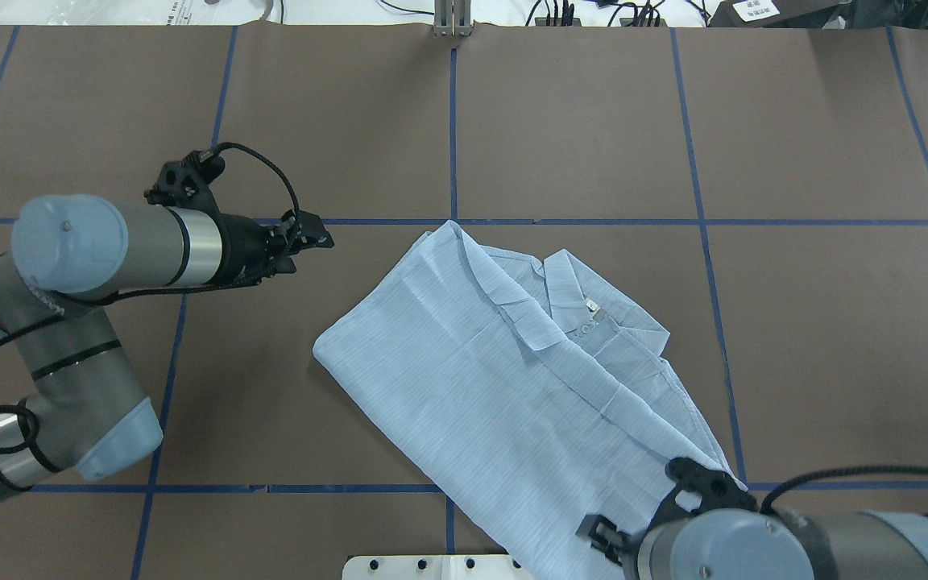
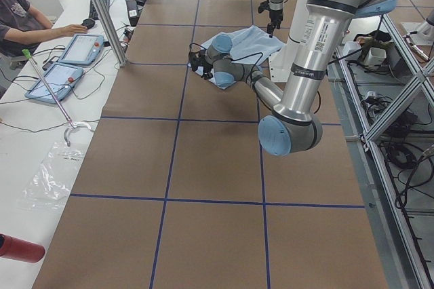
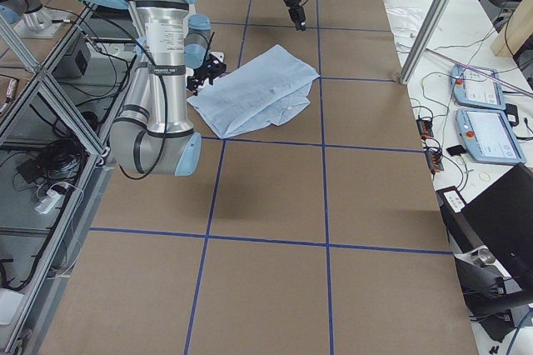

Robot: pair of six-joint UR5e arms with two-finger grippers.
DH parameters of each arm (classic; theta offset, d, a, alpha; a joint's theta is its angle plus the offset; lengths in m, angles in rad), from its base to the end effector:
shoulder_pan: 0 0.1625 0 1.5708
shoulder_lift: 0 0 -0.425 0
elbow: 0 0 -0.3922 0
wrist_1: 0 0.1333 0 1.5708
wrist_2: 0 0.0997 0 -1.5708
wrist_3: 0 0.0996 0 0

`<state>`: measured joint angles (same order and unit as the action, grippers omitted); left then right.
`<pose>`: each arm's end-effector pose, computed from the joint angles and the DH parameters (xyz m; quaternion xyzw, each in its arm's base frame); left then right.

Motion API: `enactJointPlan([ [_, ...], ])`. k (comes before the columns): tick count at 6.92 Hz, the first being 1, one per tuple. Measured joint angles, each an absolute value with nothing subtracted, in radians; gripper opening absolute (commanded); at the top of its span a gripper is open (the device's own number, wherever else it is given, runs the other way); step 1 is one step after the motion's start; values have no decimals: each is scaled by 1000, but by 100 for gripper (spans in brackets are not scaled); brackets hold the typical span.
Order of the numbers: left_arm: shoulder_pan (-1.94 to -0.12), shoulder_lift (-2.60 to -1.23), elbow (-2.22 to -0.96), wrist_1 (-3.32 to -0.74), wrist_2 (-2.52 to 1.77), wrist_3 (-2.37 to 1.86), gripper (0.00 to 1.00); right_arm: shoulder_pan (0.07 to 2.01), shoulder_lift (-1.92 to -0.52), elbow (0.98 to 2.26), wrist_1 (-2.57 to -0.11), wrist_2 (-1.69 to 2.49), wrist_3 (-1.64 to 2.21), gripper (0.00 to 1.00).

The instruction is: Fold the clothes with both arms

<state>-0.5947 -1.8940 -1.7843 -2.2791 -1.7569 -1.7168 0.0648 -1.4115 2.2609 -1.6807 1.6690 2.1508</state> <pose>0.4299 -0.4294 0.3018 0.0556 0.5828 -0.2423 0.7737 -0.4579 -0.1535 0.2937 -0.1362 -0.3374 0.2783 0.8889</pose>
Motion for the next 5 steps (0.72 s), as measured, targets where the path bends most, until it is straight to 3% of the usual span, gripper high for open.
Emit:
enactJointPlan([
  [3,-441,-1879,-1816,-2132,-1617,-1826,77,327,-1341,2192,-1678,1671,1979,100],
  [4,-419,-1880,-1815,-2111,-1599,-1845,71,360,-1307,2157,-1678,1671,1959,100],
  [5,-406,-1882,-1811,-2102,-1587,-1854,59,376,-1289,2136,-1678,1671,1951,100],
])
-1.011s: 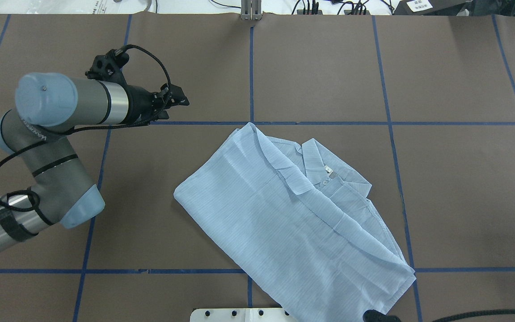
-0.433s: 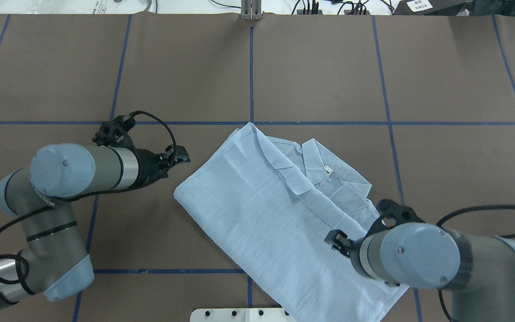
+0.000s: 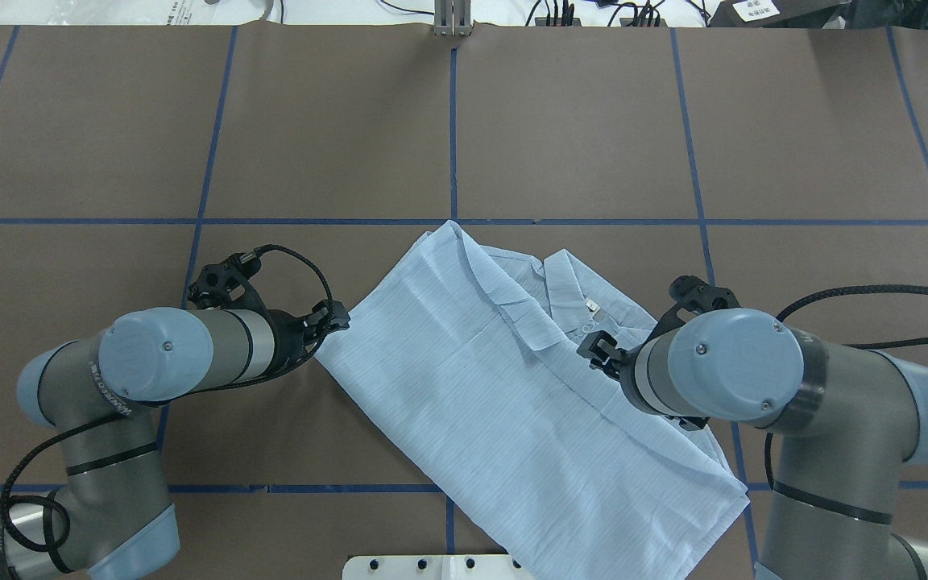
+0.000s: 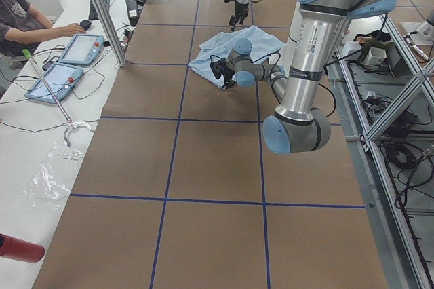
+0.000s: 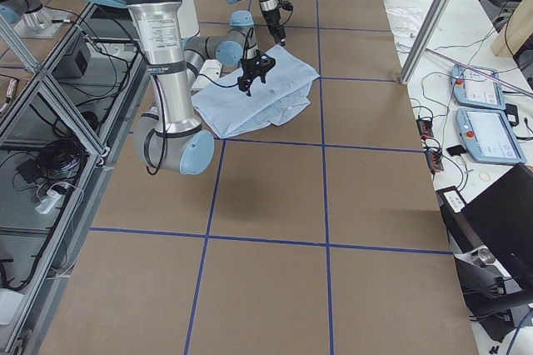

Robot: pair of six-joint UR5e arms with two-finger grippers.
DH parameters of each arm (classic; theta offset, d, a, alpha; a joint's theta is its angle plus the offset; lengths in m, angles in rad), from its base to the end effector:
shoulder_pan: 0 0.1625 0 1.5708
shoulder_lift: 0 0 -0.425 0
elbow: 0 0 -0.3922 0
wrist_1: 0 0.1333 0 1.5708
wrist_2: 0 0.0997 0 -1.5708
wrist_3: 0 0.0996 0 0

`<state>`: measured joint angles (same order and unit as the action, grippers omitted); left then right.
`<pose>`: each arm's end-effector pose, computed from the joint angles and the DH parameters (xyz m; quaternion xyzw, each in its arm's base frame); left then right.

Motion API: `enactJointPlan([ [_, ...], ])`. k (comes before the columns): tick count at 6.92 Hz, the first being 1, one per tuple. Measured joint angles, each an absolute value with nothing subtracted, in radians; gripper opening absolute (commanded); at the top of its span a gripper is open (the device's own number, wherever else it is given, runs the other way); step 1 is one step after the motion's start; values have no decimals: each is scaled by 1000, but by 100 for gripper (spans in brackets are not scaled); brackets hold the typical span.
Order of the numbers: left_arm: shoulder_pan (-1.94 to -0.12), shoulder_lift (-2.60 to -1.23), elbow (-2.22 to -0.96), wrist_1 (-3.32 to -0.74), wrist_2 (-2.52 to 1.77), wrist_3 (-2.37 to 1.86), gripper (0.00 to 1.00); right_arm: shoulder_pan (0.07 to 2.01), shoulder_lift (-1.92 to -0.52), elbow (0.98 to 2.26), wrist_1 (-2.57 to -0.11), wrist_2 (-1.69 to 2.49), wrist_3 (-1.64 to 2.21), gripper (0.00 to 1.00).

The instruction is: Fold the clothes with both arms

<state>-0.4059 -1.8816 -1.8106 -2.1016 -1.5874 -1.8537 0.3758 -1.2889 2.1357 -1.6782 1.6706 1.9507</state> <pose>0.4983 -0.3575 0.3208 0.0245 0.5142 -0.2854 0.8084 -0.4370 -0.3050 0.2829 -0.0472 -0.3608 0.3268 0.8722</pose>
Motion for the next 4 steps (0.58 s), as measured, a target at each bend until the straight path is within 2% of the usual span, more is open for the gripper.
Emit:
enactJointPlan([
  [1,-401,-1883,-1805,-2098,-1581,-1857,43,382,-1282,2127,-1678,1671,1949,100],
  [2,-398,-1883,-1800,-2097,-1574,-1861,12,385,-1280,2124,-1678,1671,1948,100],
  [3,-395,-1884,-1797,-2097,-1566,-1869,0,387,-1278,2124,-1678,1671,1948,100],
  [4,-394,-1883,-1797,-2097,-1561,-1877,0,387,-1276,2122,-1678,1670,1950,100],
])
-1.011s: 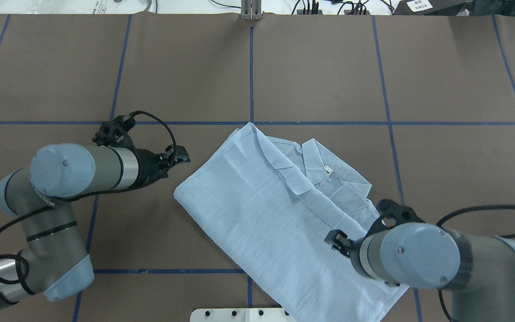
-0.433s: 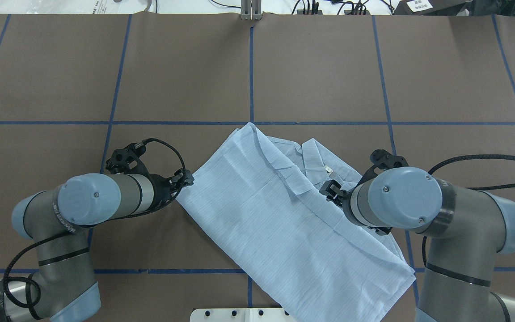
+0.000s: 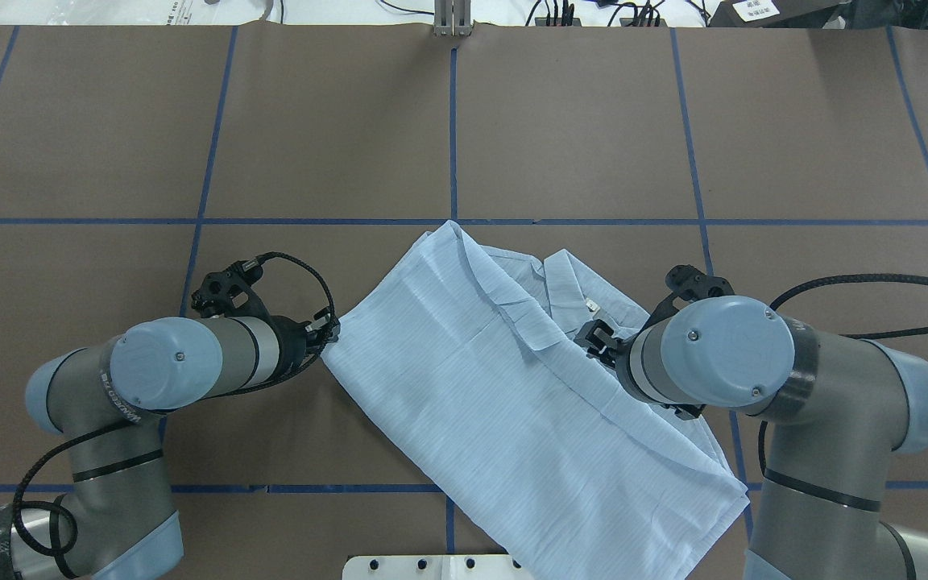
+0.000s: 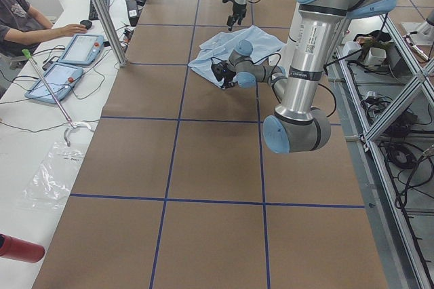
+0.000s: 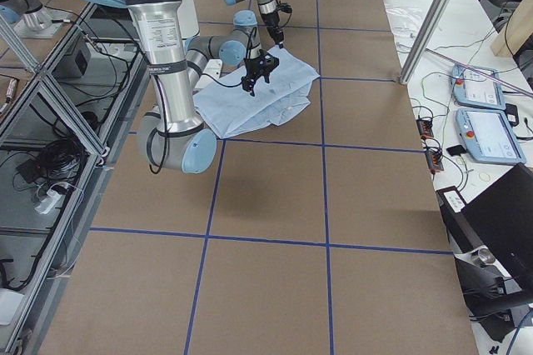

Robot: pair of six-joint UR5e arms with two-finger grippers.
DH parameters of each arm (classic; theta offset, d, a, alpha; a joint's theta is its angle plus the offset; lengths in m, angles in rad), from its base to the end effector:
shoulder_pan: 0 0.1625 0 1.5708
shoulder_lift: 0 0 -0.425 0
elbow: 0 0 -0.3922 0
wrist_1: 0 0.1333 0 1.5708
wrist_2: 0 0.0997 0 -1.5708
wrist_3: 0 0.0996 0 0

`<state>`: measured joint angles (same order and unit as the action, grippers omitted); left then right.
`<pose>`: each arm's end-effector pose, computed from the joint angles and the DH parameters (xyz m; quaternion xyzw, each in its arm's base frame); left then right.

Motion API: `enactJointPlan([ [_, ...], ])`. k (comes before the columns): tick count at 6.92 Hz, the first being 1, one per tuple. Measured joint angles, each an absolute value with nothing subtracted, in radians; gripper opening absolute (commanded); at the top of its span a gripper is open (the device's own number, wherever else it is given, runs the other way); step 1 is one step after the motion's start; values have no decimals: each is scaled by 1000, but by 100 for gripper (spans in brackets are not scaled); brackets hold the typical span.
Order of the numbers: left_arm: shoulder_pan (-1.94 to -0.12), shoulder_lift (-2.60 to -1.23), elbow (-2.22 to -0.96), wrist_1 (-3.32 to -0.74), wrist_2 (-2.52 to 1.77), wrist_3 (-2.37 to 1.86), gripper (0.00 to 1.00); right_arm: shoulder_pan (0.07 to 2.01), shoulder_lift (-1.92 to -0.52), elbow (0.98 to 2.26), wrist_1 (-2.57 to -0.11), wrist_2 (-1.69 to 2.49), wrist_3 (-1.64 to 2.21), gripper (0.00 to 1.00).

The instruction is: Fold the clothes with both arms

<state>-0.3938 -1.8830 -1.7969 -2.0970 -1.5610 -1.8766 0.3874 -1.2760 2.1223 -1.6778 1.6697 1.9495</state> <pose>0.5051 -0.3553 0.3270 0.0265 0.5068 -0.2976 0.8086 -0.4384 -0.3122 0.2815 -0.0445 -0.3610 0.3315 0.8705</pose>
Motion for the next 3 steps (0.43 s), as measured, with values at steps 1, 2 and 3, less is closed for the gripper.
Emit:
enactJointPlan([
  [1,-392,-1883,-1797,-2087,-1559,-1878,0,389,-1273,2119,-1677,1668,1951,100],
  [2,-392,-1891,-1792,-2062,-1557,-1865,0,392,-1267,2113,-1677,1668,1951,100],
  [3,-411,-1917,-1773,-2043,-1544,-1816,0,395,-1261,2109,-1677,1668,1951,100],
])
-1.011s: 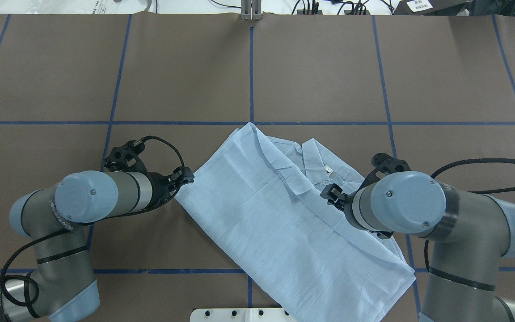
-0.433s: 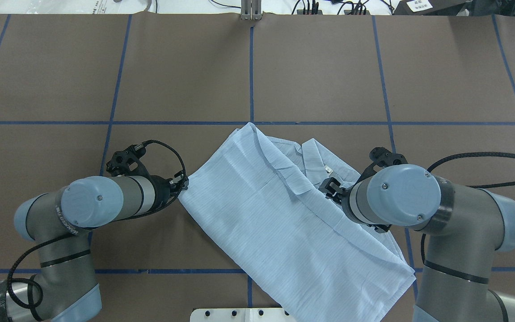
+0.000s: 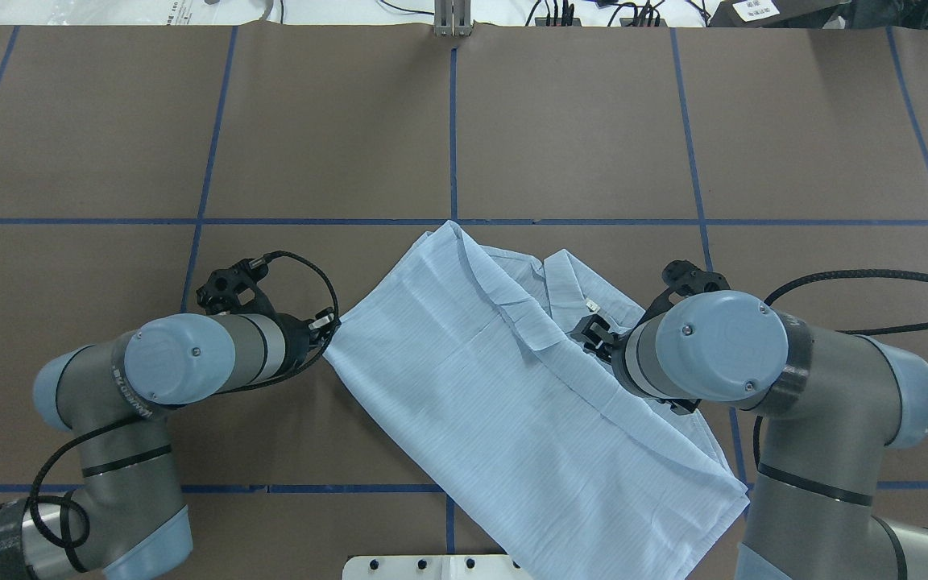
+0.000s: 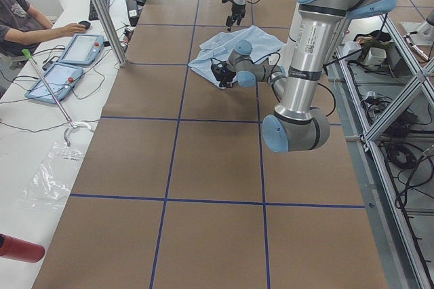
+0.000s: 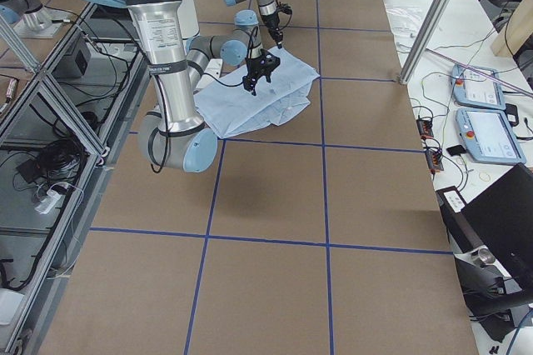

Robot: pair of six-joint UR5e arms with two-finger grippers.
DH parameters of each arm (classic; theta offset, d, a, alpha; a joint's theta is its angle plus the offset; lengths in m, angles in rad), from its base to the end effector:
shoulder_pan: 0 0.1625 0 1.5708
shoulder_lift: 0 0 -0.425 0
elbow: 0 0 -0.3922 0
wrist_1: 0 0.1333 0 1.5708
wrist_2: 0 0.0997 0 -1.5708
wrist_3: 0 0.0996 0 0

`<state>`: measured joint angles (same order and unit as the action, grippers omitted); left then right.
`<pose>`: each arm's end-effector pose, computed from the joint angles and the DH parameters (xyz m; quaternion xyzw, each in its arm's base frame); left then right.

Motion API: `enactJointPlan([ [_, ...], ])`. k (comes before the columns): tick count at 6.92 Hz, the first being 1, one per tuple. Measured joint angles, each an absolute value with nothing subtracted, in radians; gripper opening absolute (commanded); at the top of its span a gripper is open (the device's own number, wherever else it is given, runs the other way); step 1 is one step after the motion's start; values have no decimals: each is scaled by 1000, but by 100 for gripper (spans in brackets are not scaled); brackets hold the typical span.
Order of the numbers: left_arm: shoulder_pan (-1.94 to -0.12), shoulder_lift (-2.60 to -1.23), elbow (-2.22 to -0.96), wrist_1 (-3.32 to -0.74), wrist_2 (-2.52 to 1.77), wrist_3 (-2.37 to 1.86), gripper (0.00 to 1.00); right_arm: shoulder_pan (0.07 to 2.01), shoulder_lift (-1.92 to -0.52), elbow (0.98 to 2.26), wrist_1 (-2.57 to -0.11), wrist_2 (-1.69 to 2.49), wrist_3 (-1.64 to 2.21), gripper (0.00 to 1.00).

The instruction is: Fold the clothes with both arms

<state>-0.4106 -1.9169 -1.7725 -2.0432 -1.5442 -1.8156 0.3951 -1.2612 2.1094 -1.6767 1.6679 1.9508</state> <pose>0.5105 -0.3705 0.3252 0.0520 0.4856 -0.2870 0.8241 -0.4410 -0.3179 0.2788 -0.0425 -0.3626 0.3355 0.8684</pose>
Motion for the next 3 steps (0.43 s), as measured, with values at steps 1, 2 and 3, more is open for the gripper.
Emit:
enactJointPlan([
  [1,-462,-1971,-1714,-2041,-1522,-1741,0,397,-1259,2107,-1677,1668,1951,100],
  [2,-542,-2064,-1593,-2056,-1509,-1676,0,398,-1257,2106,-1678,1669,1951,100],
  [3,-620,-2156,-1460,-2092,-1505,-1630,0,399,-1257,2104,-1678,1669,1952,100],
])
